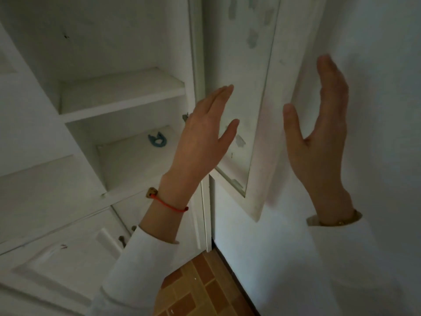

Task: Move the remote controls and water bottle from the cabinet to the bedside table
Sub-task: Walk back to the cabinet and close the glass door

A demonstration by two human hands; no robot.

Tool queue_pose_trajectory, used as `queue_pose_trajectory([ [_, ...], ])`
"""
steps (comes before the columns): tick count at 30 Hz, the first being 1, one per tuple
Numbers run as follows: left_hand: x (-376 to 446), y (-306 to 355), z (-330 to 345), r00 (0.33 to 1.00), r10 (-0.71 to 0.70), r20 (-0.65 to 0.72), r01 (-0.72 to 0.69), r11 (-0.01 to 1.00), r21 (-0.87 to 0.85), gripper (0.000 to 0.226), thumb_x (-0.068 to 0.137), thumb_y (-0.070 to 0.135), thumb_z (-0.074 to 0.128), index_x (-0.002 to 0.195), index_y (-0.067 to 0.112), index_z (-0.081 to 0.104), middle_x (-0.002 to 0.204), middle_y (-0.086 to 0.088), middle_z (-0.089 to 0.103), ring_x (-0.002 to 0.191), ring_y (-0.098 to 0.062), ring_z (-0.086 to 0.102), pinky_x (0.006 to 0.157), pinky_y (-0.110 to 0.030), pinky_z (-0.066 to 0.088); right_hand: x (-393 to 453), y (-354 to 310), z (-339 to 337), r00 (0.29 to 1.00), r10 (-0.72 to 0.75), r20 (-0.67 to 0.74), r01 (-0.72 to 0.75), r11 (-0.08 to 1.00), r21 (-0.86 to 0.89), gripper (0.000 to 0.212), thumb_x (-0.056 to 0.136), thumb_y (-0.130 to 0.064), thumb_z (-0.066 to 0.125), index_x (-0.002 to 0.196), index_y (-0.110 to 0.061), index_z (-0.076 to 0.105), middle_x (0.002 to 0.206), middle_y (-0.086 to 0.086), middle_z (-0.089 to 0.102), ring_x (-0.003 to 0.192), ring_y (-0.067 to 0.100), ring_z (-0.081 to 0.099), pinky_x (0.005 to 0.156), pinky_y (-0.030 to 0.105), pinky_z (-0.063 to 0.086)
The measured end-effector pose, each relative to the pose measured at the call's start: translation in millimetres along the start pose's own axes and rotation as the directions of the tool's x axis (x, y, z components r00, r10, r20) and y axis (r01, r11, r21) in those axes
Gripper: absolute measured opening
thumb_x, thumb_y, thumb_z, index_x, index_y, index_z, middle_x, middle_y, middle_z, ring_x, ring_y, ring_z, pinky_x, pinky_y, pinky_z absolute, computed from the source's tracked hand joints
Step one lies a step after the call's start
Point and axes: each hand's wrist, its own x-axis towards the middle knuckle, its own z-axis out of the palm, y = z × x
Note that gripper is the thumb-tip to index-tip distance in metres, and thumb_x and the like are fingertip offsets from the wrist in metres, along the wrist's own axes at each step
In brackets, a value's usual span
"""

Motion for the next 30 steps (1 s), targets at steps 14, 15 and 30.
queue_pose_trajectory([
  [14,18.5,37.6,36.2,0.990,0.134,0.040,-0.131,0.988,-0.085,0.065,0.098,0.032,0.049,0.153,0.016,0.019,0.162,0.001,0.018,0.145,-0.016,0.027,0.111,-0.018,0.019,22.6,10.4,1.4,0.944,0.237,0.230,-0.256,0.965,0.057,0.052,0.102,-0.031,0.032,0.151,-0.015,0.024,0.154,0.000,0.036,0.139,0.011,0.038,0.114,0.035,0.033],
  [15,17.9,37.6,36.2,0.990,0.132,0.040,-0.129,0.988,-0.083,0.066,0.098,0.032,0.049,0.153,0.016,0.019,0.162,0.001,0.018,0.145,-0.016,0.027,0.111,-0.017,0.019,22.8,10.9,1.6,0.944,0.232,0.233,-0.253,0.966,0.062,0.052,0.102,-0.031,0.031,0.151,-0.016,0.024,0.153,0.000,0.037,0.137,0.013,0.041,0.113,0.037,0.036],
  [30,-20.3,20.0,6.2,0.983,0.042,-0.181,-0.062,0.993,-0.104,0.072,0.086,0.036,0.066,0.146,0.006,0.038,0.153,-0.004,0.039,0.139,-0.012,0.039,0.114,-0.026,0.035,-2.6,-28.6,23.8,0.954,-0.061,0.293,0.023,0.991,0.131,0.049,0.104,-0.017,0.027,0.150,-0.003,0.018,0.158,0.010,0.024,0.147,0.019,0.022,0.121,0.037,0.019],
])
